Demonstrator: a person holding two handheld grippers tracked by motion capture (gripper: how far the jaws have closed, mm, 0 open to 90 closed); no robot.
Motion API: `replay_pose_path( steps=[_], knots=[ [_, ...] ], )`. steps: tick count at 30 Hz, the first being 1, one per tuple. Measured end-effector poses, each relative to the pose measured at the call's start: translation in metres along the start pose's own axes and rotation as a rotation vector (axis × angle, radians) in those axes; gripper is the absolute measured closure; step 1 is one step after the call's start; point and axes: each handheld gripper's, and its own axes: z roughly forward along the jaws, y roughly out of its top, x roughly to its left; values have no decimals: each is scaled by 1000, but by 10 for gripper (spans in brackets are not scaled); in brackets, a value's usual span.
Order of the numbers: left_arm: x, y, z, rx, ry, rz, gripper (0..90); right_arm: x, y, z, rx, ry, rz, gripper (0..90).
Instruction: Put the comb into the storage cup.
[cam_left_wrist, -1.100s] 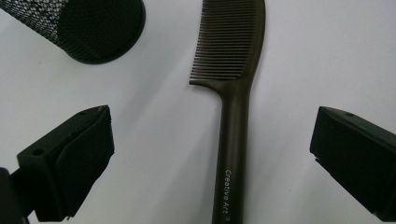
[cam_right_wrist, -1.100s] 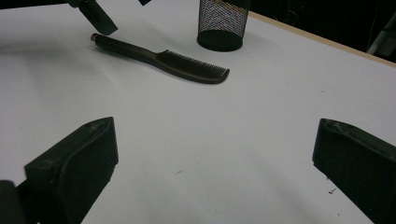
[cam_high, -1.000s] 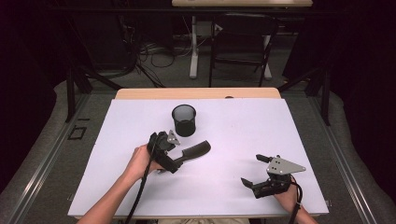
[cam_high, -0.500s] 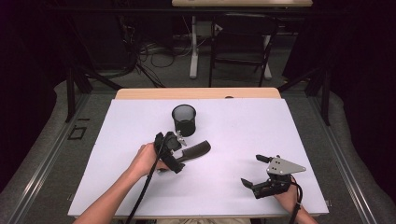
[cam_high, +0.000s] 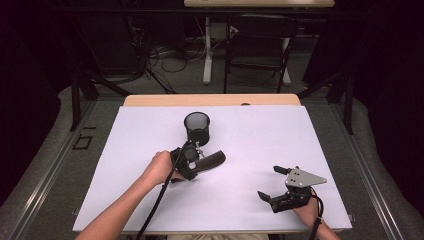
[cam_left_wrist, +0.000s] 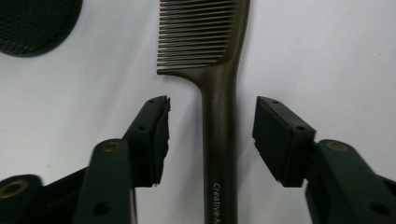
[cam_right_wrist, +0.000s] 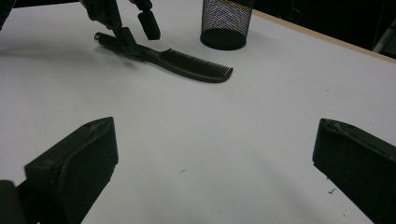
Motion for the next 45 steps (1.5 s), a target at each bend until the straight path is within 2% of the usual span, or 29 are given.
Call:
replay_pose_path(
  steps=[7, 16, 21, 27, 35, 45],
  knots=[
    [2, 9, 5, 44, -52, -3, 593, 0, 0, -1, -5, -1, -4, 0],
    [6, 15, 13, 97, -72, -10, 660, 0, 0, -1, 0, 3, -5, 0],
    [8, 14, 13, 91, -88, -16, 700, 0, 0, 0, 1, 5, -5, 0],
    [8, 14, 13, 90, -94, 6, 718, 0, 0, 0, 6, 8, -6, 0],
    [4, 13, 6, 50, -73, 30, 722, 0, 0, -1, 2, 3, -4, 0],
    [3, 5, -7, -33, -76, 14, 722, 0, 0, 0, 7, 1, -2, 0]
  ],
)
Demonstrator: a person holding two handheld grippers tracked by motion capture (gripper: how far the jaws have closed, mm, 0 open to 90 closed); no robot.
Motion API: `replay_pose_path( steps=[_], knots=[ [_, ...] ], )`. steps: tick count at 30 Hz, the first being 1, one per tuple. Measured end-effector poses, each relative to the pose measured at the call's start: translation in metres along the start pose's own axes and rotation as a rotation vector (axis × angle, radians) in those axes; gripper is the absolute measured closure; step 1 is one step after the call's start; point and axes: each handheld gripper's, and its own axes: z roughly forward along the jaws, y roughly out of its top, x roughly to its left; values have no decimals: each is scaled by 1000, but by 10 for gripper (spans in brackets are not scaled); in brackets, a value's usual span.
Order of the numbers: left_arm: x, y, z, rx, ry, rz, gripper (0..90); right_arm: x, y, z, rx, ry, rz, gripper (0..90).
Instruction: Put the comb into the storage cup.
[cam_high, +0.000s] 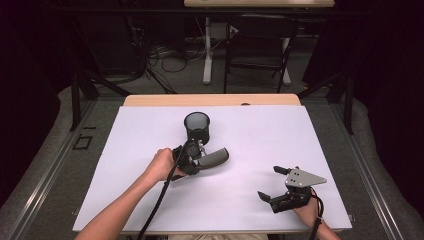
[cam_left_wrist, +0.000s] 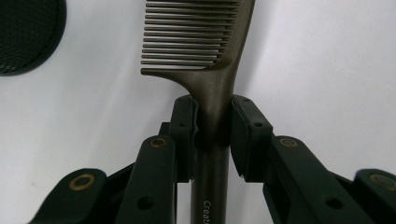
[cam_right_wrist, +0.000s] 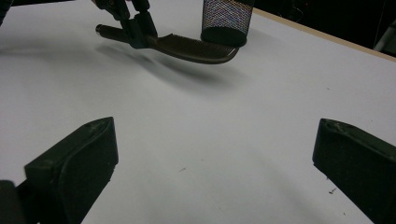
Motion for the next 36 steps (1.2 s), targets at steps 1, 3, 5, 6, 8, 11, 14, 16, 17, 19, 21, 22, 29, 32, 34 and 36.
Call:
replay_pose_path(
  steps=[1, 3, 5, 6, 8, 11, 14, 16, 17, 19, 21, 22, 29, 32, 34, 36],
  knots=[
    [0, -1, 0, -17, 2, -6, 722, 0, 0, 0, -1, 0, -2, 0],
    [-1, -3, -2, -33, 5, -9, 722, 1, 0, 0, -4, -2, -3, 0],
    [-1, -6, -4, -52, 4, -14, 722, 1, 0, 0, -4, -2, -2, 0],
    [-2, -7, -5, -62, 3, -20, 722, 1, 0, 0, -4, -2, -3, 0],
    [-3, -9, -7, -80, 3, -21, 722, 0, 0, 0, -3, -3, -1, 0],
    [-6, -12, -10, -106, 17, -18, 722, 0, 0, 0, -1, -2, 0, 0],
    [-8, -16, -13, -136, 31, -21, 722, 0, 0, -1, -8, -5, -5, 0],
    [-10, -19, -15, -159, 31, -28, 722, 0, 0, -1, -4, -4, -5, 0],
    [-11, -20, -16, -169, 37, -26, 722, 0, 0, 0, -3, -3, -4, 0],
    [-11, -23, -18, -183, 44, -32, 723, 0, 0, 0, -3, -3, -2, 0],
    [-11, -26, -19, -203, 41, -44, 723, 0, 0, 0, -2, -4, -3, 0],
    [-10, -27, -19, -215, 44, -53, 723, 0, 0, 0, -4, -6, -4, 0],
    [-8, -38, -21, -284, 41, -94, 723, 0, 0, 0, -4, -5, -3, 0],
    [-6, -42, -21, -309, 50, -108, 723, 0, 0, 0, -2, -5, -1, 0],
    [-6, -43, -22, -315, 52, -113, 723, 0, 0, -1, -5, -7, -5, 0],
    [-7, -44, -23, -336, 56, -119, 723, 0, 1, 0, -6, -7, -6, 0]
  ],
)
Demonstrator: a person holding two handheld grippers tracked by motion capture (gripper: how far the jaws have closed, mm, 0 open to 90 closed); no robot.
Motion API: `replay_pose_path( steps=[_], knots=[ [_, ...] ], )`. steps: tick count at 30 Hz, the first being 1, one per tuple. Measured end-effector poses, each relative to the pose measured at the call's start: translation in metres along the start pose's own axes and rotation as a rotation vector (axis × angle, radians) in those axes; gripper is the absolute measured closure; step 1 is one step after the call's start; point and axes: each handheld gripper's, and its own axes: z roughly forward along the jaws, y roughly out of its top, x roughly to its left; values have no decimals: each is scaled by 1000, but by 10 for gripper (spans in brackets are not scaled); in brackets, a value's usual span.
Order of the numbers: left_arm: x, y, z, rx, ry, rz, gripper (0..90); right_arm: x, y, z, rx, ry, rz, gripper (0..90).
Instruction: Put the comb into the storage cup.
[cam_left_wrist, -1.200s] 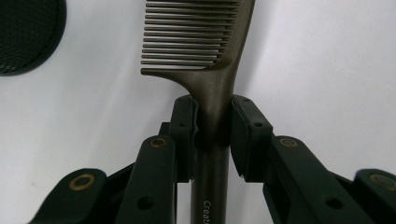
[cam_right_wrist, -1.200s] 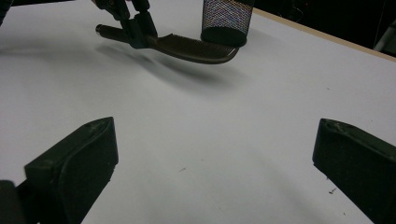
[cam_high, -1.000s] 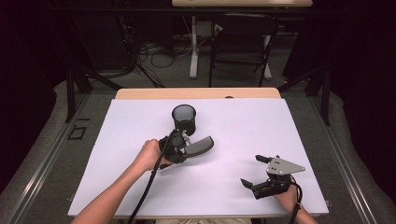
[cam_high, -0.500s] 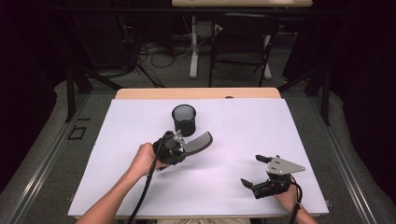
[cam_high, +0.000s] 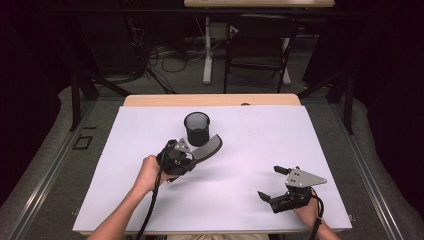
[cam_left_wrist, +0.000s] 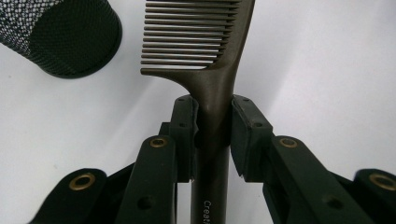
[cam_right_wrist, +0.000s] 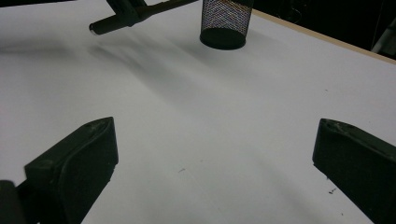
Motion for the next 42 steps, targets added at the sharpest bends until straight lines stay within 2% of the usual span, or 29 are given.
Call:
replay_pose_path(
  steps=[16, 28, 42],
  knots=[
    [3, -16, -9, -103, 42, -56, 723, 0, 0, 1, 2, 5, 1, 0],
    [2, -25, -16, -172, 74, -84, 723, -1, -1, 1, 7, 4, 3, 0],
    [2, -33, -23, -228, 102, -111, 723, 0, 0, 1, 6, 2, -2, 0]
  ],
)
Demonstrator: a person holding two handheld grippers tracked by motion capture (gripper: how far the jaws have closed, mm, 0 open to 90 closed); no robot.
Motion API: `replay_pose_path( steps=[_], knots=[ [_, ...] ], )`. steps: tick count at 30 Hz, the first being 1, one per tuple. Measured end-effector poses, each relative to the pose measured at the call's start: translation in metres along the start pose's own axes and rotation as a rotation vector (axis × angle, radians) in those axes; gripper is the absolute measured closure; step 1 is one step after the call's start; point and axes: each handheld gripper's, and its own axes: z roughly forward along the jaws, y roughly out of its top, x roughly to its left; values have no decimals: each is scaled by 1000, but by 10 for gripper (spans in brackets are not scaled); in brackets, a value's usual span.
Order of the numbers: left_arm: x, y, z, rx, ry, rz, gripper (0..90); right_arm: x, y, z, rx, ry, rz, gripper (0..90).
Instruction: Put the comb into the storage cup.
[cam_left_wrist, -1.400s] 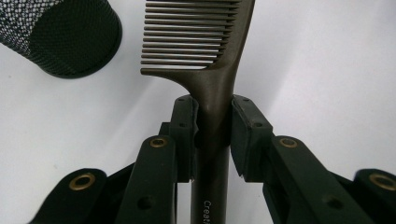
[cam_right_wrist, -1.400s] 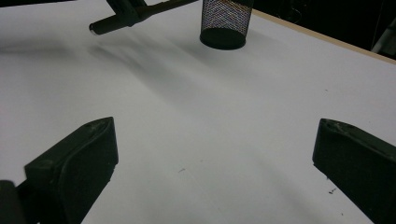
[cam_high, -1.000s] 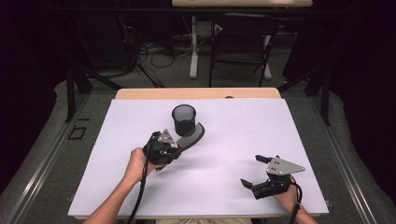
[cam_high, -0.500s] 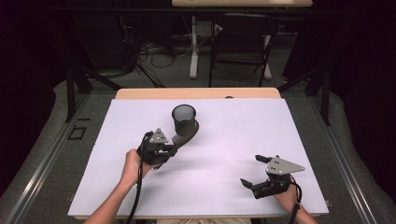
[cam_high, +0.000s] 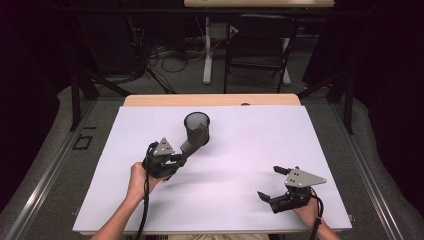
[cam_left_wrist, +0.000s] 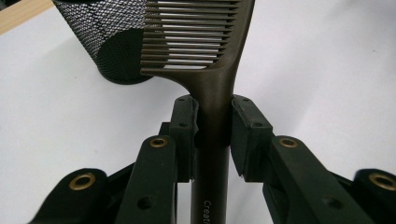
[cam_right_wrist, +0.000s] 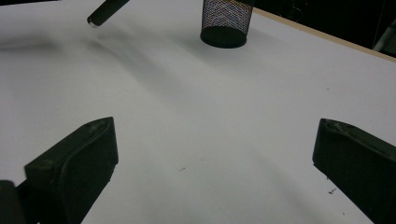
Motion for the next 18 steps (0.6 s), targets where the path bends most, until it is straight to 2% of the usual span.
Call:
replay_pose_path(
  steps=[8, 18],
  knots=[
    [1, 1, -2, -28, 17, -2, 723, 0, 0, 0, 2, 2, 0, 0],
    [3, -1, -5, -71, 42, -23, 723, 0, 0, 0, 4, 1, 1, 0]
  ],
)
